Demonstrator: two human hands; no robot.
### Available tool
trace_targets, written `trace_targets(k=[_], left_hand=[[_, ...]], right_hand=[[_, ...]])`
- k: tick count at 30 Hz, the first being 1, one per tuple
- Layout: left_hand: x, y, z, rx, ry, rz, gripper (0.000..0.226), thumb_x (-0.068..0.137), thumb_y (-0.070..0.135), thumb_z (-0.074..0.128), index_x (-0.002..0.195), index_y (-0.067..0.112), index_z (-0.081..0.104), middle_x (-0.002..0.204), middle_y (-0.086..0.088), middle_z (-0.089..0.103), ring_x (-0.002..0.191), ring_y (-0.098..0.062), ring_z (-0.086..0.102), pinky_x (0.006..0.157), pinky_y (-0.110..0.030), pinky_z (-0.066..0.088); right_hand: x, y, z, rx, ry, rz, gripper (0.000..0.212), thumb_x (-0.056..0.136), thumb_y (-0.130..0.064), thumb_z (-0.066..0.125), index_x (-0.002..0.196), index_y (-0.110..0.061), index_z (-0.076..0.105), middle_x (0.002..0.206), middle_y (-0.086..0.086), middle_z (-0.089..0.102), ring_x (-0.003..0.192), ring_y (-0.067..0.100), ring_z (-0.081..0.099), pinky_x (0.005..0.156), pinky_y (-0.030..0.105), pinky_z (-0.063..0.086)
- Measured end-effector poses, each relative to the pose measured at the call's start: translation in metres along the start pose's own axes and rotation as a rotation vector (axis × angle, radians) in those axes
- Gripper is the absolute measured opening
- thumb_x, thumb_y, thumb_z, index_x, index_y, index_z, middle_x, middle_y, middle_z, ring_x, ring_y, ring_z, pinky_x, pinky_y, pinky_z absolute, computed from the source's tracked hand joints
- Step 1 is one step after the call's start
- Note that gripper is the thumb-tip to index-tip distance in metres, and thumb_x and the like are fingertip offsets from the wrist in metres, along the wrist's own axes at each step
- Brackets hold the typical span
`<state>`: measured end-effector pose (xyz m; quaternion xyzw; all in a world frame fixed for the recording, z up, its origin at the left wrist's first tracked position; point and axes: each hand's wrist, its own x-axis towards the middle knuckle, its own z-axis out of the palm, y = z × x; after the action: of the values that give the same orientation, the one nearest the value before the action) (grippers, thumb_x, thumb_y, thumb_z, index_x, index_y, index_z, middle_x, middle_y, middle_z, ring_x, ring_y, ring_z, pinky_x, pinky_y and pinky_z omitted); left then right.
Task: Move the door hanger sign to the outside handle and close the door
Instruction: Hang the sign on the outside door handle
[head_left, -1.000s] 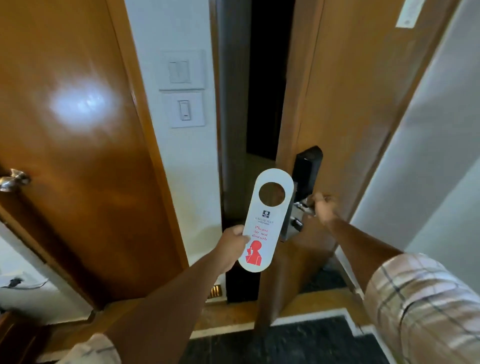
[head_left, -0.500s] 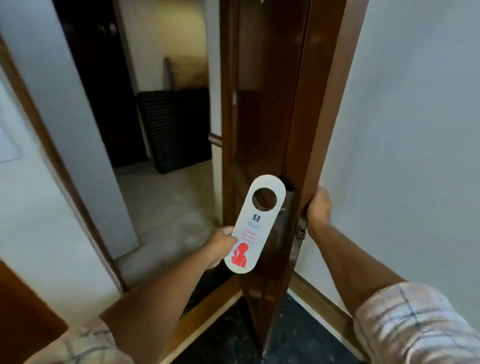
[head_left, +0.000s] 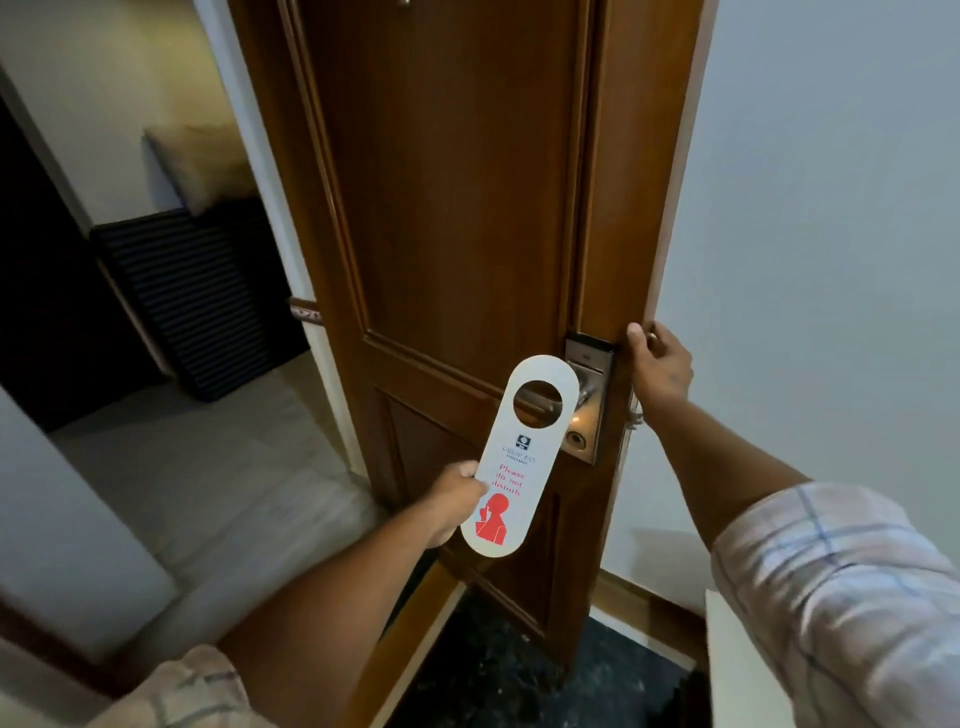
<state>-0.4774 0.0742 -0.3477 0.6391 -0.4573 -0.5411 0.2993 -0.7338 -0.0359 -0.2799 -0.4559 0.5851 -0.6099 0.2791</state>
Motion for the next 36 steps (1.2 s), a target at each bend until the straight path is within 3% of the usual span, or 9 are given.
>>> trace_targets(k=[4, 6, 9, 13, 19, 23, 26, 33, 36], left_hand=[[0.041, 0.012, 0.002, 0.007, -0.055, 0.01, 0.023, 0.101, 0.012, 0.049, 0.116, 0.02, 0.063, 0.107, 0.001, 0.072, 0.092, -0.015, 0.071, 0.075, -0.031, 0.056], [0.058, 0.016, 0.002, -0.006, -0.062, 0.015, 0.026, 0.101, 0.009, 0.047, 0.121, 0.015, 0.063, 0.109, -0.002, 0.07, 0.088, -0.013, 0.069, 0.071, -0.03, 0.054], [0.088, 0.017, -0.001, -0.002, -0.096, -0.006, 0.024, 0.101, 0.007, 0.045, 0.117, 0.015, 0.062, 0.116, -0.007, 0.071, 0.085, -0.015, 0.069, 0.069, -0.03, 0.055], [0.127, 0.02, -0.012, -0.011, -0.162, -0.009, 0.027, 0.101, 0.007, 0.045, 0.12, 0.013, 0.062, 0.115, -0.009, 0.072, 0.087, -0.019, 0.07, 0.077, -0.035, 0.057], [0.175, 0.026, -0.042, -0.008, -0.317, -0.025, 0.036, 0.102, 0.009, 0.04, 0.133, 0.014, 0.059, 0.115, -0.011, 0.072, 0.103, -0.03, 0.069, 0.09, -0.043, 0.054], [0.197, 0.025, -0.052, 0.024, -0.376, -0.046, 0.043, 0.103, 0.01, 0.034, 0.141, 0.018, 0.052, 0.118, -0.015, 0.07, 0.111, -0.032, 0.065, 0.101, -0.047, 0.051], [0.207, 0.021, -0.052, 0.021, -0.452, -0.058, 0.047, 0.102, 0.007, 0.032, 0.145, 0.017, 0.047, 0.124, -0.017, 0.067, 0.111, -0.031, 0.064, 0.093, -0.042, 0.053], [0.211, 0.014, -0.003, -0.016, -0.533, -0.024, 0.037, 0.1, 0.005, 0.044, 0.134, 0.009, 0.059, 0.122, -0.017, 0.07, 0.107, -0.032, 0.069, 0.089, -0.043, 0.056], [0.207, 0.013, 0.028, 0.06, -0.517, 0.022, 0.02, 0.099, 0.008, 0.05, 0.103, 0.017, 0.067, 0.117, -0.013, 0.072, 0.094, -0.026, 0.068, 0.072, -0.034, 0.053]], right_hand=[[-0.003, 0.022, 0.023, 0.054, 0.214, 0.054, 0.04, 0.099, -0.049, 0.046, 0.129, -0.024, 0.056, 0.127, -0.001, 0.061, 0.113, 0.017, 0.057, 0.087, 0.016, 0.043], [-0.03, 0.044, 0.039, -0.007, 0.28, 0.006, 0.033, 0.099, -0.051, 0.043, 0.118, -0.027, 0.055, 0.116, -0.003, 0.059, 0.106, 0.013, 0.056, 0.083, 0.018, 0.044], [-0.078, 0.084, 0.067, -0.135, 0.149, -0.013, 0.032, 0.092, -0.066, 0.041, 0.099, -0.036, 0.051, 0.099, -0.015, 0.057, 0.091, 0.005, 0.06, 0.074, 0.022, 0.049], [-0.094, 0.109, 0.104, -0.233, -0.066, 0.11, 0.038, 0.09, -0.063, 0.052, 0.097, -0.027, 0.062, 0.099, -0.011, 0.071, 0.08, 0.006, 0.07, 0.069, 0.03, 0.06], [-0.07, 0.097, 0.145, -0.297, -0.079, 0.143, 0.018, 0.092, -0.052, 0.057, 0.087, -0.036, 0.063, 0.093, -0.019, 0.068, 0.074, 0.0, 0.07, 0.062, 0.023, 0.058], [-0.065, 0.093, 0.165, -0.353, -0.058, 0.106, 0.023, 0.088, -0.057, 0.054, 0.077, -0.037, 0.061, 0.081, -0.022, 0.068, 0.07, -0.007, 0.069, 0.055, 0.019, 0.058], [-0.071, 0.103, 0.166, -0.335, 0.001, 0.137, 0.031, 0.08, -0.065, 0.049, 0.079, -0.036, 0.061, 0.077, -0.024, 0.067, 0.071, -0.005, 0.07, 0.055, 0.021, 0.059], [-0.086, 0.12, 0.125, -0.337, 0.203, 0.192, 0.021, 0.088, -0.06, 0.051, 0.089, -0.04, 0.057, 0.088, -0.019, 0.07, 0.078, 0.001, 0.07, 0.061, 0.022, 0.059], [-0.081, 0.127, 0.097, -0.349, 0.273, 0.261, 0.011, 0.095, -0.047, 0.056, 0.09, -0.037, 0.055, 0.089, -0.023, 0.064, 0.071, 0.0, 0.067, 0.053, 0.015, 0.052]])
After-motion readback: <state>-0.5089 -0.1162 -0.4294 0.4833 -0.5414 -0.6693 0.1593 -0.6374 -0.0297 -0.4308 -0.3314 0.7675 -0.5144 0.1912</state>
